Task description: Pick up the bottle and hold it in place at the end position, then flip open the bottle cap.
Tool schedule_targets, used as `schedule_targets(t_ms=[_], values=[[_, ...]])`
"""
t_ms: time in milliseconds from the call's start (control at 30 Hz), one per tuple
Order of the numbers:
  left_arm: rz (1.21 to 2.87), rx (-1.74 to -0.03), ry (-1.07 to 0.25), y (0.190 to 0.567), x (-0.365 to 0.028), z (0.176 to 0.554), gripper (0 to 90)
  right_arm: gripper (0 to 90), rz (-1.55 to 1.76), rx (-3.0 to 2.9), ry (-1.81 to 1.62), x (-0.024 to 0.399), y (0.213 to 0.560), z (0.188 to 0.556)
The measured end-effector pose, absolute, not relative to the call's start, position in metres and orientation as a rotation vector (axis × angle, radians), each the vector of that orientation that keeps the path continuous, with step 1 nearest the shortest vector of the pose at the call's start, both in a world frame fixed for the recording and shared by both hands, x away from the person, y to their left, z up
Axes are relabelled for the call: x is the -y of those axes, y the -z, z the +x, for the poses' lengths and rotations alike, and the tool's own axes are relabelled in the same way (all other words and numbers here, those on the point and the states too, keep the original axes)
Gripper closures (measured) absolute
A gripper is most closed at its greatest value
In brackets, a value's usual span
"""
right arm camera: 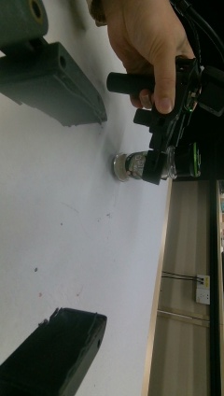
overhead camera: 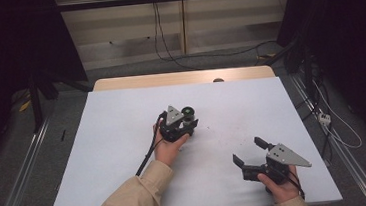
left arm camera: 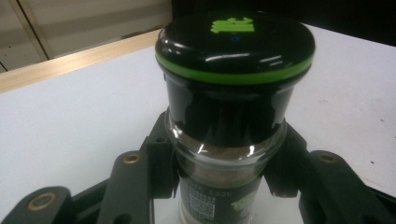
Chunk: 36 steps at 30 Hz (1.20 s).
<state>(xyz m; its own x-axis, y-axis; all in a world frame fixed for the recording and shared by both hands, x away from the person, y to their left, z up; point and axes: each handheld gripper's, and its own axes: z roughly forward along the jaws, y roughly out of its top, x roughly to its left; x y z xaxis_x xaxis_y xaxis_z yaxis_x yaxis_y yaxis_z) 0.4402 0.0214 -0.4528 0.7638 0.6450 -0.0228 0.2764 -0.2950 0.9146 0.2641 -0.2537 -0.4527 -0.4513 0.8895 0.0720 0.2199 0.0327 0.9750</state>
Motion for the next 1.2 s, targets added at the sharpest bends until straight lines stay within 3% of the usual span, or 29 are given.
schedule_targets(t_ms=[1200], values=[[1.870,-0.688,-0.452,0.461,-0.019,0.434,53.2,3.9,1.133,-1.757,-1.451,0.234,0.448,0.282]])
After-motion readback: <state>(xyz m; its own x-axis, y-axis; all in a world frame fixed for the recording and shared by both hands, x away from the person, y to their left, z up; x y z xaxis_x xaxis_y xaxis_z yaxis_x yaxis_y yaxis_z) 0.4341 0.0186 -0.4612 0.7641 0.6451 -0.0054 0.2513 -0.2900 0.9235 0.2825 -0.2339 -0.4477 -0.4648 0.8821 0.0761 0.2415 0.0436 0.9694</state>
